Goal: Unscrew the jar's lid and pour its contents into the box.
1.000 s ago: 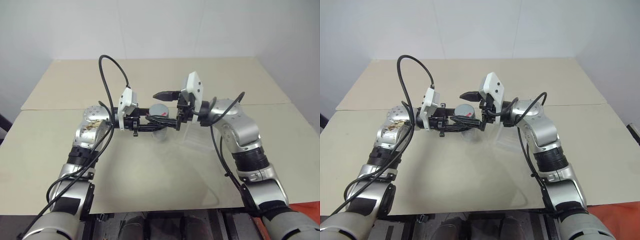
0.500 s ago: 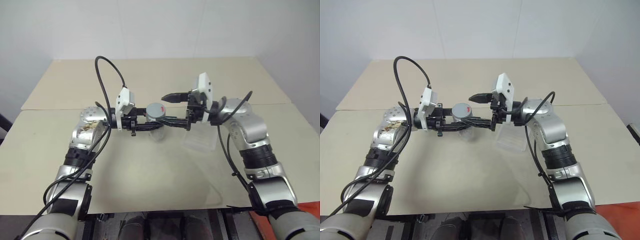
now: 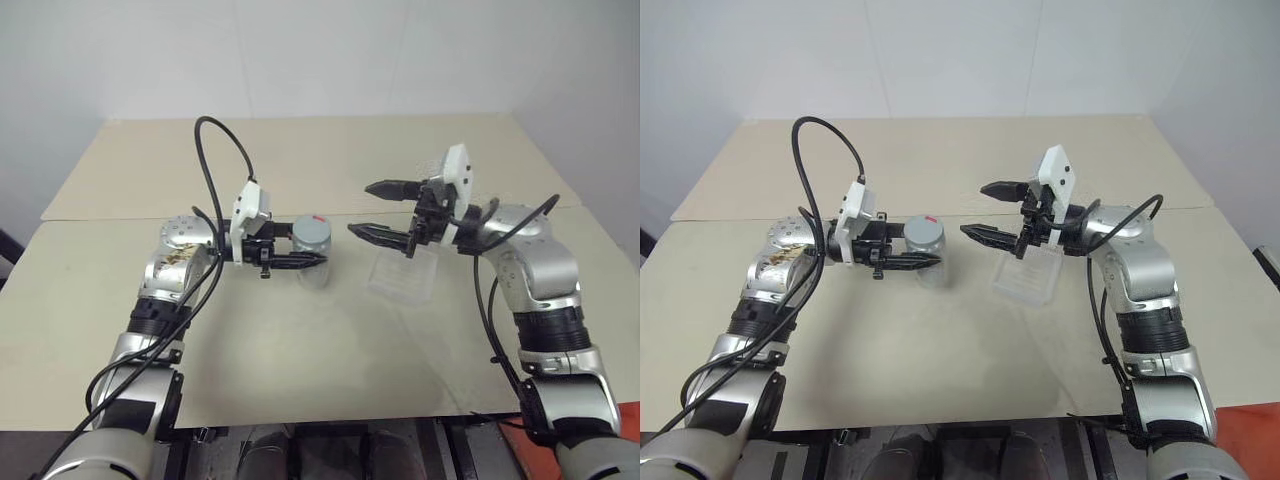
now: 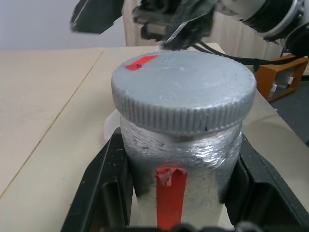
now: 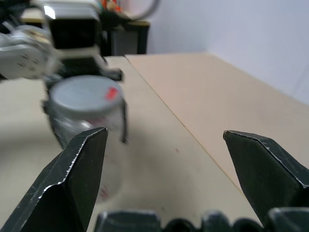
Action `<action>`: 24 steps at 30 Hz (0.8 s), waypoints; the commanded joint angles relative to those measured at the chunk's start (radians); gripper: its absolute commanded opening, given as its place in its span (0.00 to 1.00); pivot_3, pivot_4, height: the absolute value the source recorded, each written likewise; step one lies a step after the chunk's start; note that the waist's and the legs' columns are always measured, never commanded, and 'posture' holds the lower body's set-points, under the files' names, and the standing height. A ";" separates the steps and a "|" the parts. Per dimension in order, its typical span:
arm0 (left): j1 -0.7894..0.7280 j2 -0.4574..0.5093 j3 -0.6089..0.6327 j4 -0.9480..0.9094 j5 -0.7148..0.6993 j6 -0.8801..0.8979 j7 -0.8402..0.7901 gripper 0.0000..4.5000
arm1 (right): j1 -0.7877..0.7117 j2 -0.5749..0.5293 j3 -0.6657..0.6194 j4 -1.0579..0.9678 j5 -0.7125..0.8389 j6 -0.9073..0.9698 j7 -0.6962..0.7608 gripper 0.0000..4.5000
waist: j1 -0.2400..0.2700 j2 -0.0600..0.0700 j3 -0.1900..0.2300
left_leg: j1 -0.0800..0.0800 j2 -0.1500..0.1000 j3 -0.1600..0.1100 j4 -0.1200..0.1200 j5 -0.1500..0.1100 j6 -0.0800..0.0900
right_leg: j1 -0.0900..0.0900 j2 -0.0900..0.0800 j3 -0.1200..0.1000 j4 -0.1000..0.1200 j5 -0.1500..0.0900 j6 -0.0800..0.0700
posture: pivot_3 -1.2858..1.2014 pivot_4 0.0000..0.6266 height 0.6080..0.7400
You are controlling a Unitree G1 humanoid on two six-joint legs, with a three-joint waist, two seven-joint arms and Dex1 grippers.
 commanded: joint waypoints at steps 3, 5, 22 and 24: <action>-0.047 -0.026 -0.003 0.015 0.004 -0.032 0.021 0.45 | -0.020 0.028 0.012 -0.143 0.036 0.044 -0.037 0.99 | 0.000 0.000 0.000 | 0.000 0.000 0.000 0.000 0.000 0.000 | 0.000 0.000 0.000 0.000 0.000 0.000 | 0.52 0.24 1.00; -0.050 -0.034 -0.005 0.018 0.006 -0.036 0.026 0.45 | -0.028 0.050 0.035 -0.155 0.018 0.044 -0.055 0.99 | -0.001 0.000 0.000 | 0.000 0.000 0.000 0.000 0.000 0.000 | 0.000 0.000 0.000 0.000 0.000 0.000 | 0.52 0.24 1.00; -0.041 -0.040 -0.003 0.006 0.006 -0.041 0.022 0.45 | -0.108 0.131 0.129 -0.067 -0.079 0.051 -0.130 0.99 | -0.001 0.000 0.000 | 0.000 0.000 0.000 0.000 0.000 0.000 | 0.000 0.000 0.000 0.000 0.000 0.000 | 0.52 0.24 1.00; -0.041 -0.038 -0.002 0.006 0.006 -0.042 0.022 0.45 | -0.112 0.132 0.130 -0.054 -0.089 0.050 -0.138 0.99 | -0.001 0.000 0.000 | 0.000 0.000 0.000 0.000 0.000 0.000 | 0.000 0.000 0.000 0.000 0.000 0.000 | 0.52 0.24 1.00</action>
